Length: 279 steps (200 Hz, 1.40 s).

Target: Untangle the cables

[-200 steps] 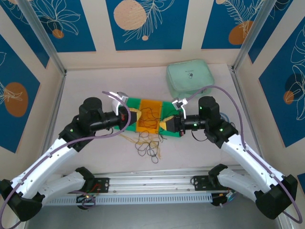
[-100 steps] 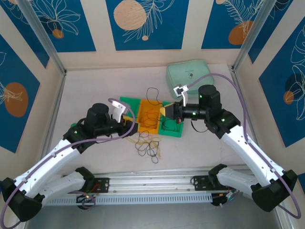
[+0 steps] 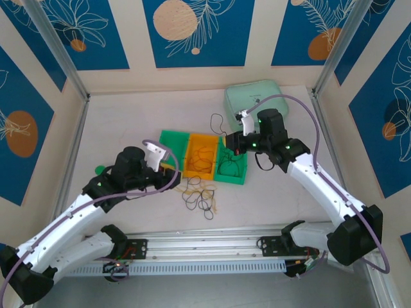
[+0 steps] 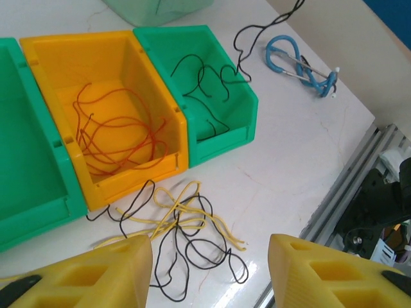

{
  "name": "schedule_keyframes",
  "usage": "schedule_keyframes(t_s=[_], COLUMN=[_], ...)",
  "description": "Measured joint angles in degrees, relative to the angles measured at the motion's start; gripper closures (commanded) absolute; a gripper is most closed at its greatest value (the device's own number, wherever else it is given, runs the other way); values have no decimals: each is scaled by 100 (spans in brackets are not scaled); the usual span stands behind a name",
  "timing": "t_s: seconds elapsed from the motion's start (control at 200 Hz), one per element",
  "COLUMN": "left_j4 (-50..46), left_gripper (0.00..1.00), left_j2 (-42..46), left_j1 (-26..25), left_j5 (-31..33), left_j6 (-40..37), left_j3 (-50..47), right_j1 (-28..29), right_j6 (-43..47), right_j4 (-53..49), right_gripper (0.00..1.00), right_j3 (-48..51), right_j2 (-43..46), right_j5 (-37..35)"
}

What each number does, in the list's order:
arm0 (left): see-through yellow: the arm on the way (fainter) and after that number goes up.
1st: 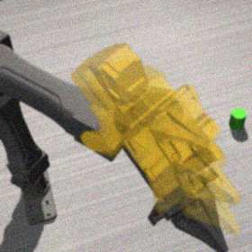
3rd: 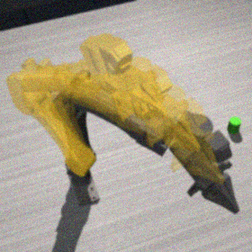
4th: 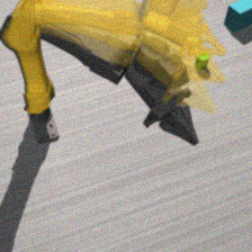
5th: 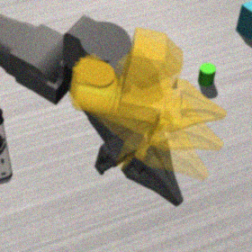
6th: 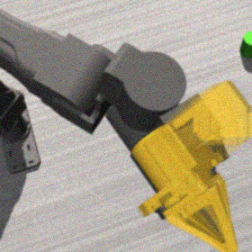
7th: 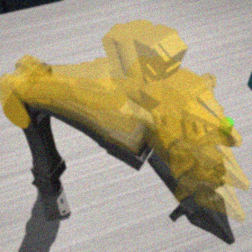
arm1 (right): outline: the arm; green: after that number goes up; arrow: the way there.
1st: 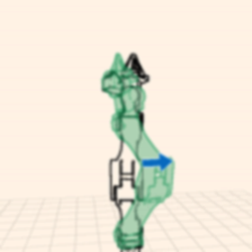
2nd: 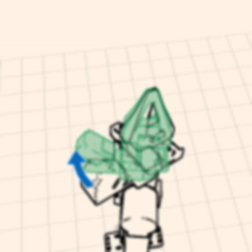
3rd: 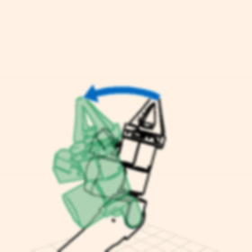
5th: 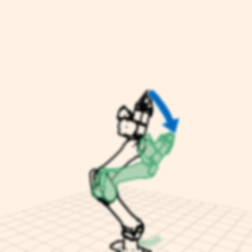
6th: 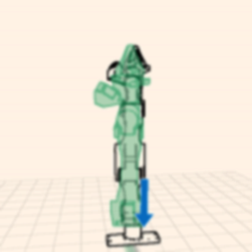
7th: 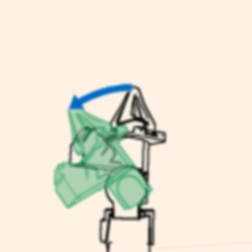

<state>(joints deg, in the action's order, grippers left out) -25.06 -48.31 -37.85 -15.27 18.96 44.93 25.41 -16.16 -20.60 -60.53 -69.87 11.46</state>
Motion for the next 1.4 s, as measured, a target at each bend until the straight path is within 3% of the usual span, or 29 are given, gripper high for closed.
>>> schedule_keyframes(t_s=[0.59, 0.755, 0.975, 1.16, 1.291, 1.396], left_j4=[-120, -162, -160, -160, -155, -157], left_gripper=[49, 50, 63, 63, 62, 63], left_j2=[-173, -173, -225, -249, -245, -243], left_j1=[87, 105, 138, 149, 153, 157], left_j5=[-17, -17, -63, -76, -76, -76], left_j6=[-2, -7, -76, -85, -85, -85], left_j3=[-105, -107, -109, -177, -203, -249], right_j1=[-201, -184, -184, -173, -111, -31], right_j6=[26, -105, -238, -256, -278, -260], right_j4=[-1349, -1661, -1869, -1912, -1908, -1908], right_gripper=[100, 100, 100, 100, 74, 65], right_j3=[-404, -422, -422, -422, -433, -476], right_j2=[-2122, -2177, -2177, -2177, -2203, -2240], right_j5=[-859, -1121, -1349, -1342, -1252, -1231])
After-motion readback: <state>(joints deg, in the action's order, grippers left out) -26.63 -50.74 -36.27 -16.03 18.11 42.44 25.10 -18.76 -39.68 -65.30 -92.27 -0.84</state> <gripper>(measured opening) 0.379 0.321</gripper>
